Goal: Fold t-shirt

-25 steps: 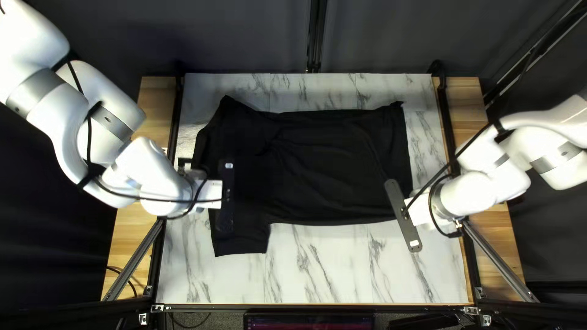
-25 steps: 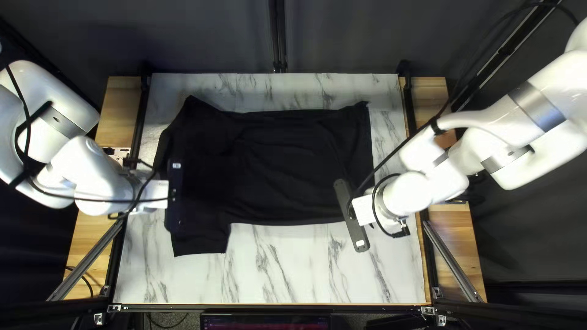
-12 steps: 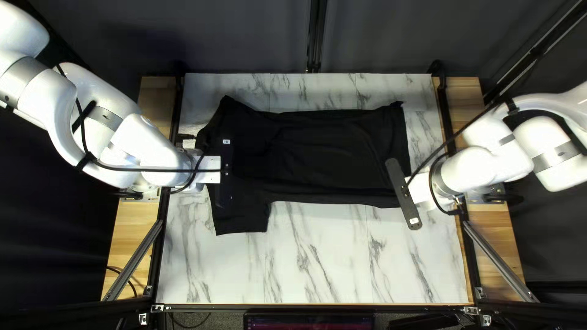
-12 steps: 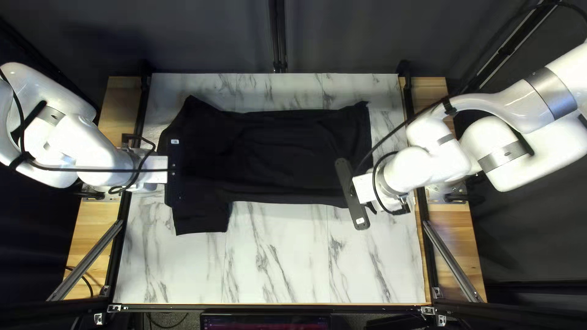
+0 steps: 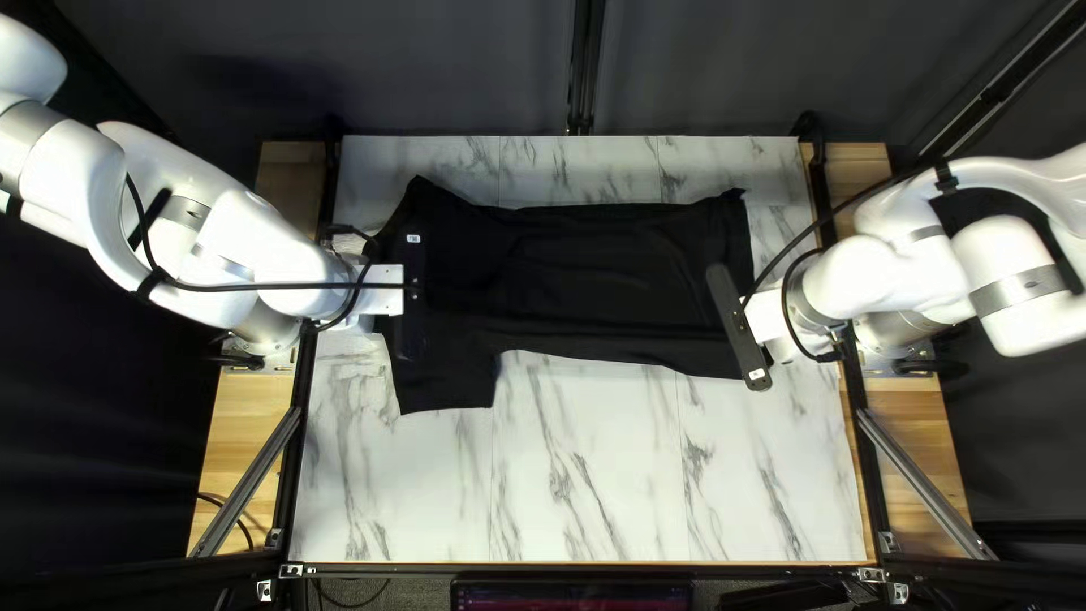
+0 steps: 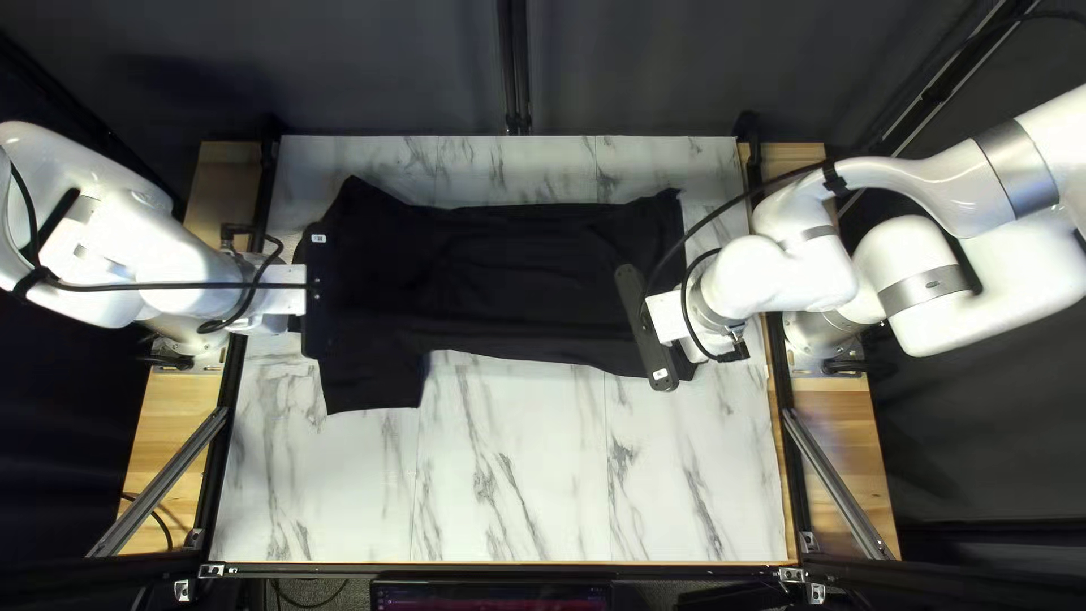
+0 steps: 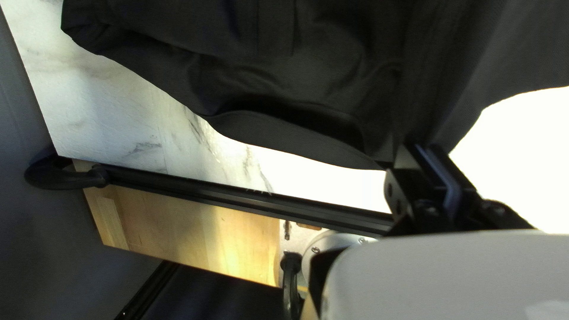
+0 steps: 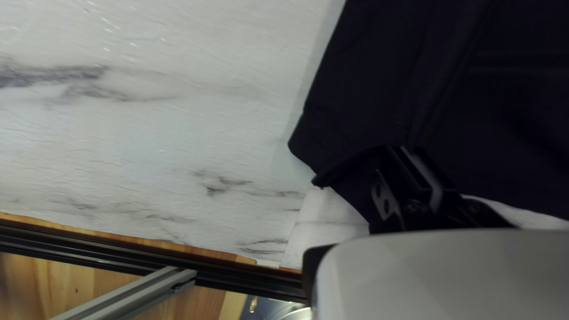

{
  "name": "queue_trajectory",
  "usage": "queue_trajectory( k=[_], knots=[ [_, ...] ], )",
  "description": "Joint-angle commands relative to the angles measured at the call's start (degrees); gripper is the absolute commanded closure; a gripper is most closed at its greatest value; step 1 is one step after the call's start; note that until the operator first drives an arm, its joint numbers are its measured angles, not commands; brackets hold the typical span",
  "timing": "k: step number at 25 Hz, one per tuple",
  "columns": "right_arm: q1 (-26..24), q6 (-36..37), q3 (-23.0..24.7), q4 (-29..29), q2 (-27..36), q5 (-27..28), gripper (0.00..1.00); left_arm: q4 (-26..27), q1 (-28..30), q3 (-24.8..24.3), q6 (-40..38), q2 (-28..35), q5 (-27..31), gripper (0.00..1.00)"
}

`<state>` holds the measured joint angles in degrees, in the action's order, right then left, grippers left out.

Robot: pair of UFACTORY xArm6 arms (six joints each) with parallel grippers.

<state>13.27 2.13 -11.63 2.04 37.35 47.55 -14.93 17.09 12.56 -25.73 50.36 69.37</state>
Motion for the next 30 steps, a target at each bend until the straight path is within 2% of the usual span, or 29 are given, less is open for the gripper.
queue_trajectory(
  k=[1, 6, 11, 14, 18, 24, 30],
  knots=[
    [-2.44, 2.26, 1.41, -0.41, 2.26, 1.07, 1.0, 0.41, -4.51, -1.61, 4.37, 0.78, -2.52, 1.0],
    [-4.87, 4.11, 1.39, -0.18, 1.86, 0.49, 1.0, 0.76, -8.87, -3.1, 8.2, -0.29, -6.51, 1.0],
    [-7.11, 5.91, 1.51, 0.29, 0.66, -1.21, 1.0, 1.34, -10.85, -4.05, 10.4, 0.28, -7.61, 1.0],
    [-8.76, 7.16, 1.27, 0.66, -0.12, -1.67, 1.0, 1.61, -10.57, -4.6, 10.29, 1.36, -7.05, 1.0],
    [-9.24, 6.92, 0.39, 1.49, -0.61, -0.76, 1.0, 1.72, -7.38, -4.51, 7.19, 2.32, -5.21, 1.0],
    [-1.66, -2.35, -2.71, 3.9, 1.68, 5.45, 1.0, 0.87, 1.03, -0.95, -1.18, -1.07, -2.91, 1.0],
    [10.67, -15.23, -8.28, 5.98, -3.41, 8.79, 1.0, -0.07, 11.68, 4.34, -11.64, -7.79, -1.07, 1.0]
  ],
)
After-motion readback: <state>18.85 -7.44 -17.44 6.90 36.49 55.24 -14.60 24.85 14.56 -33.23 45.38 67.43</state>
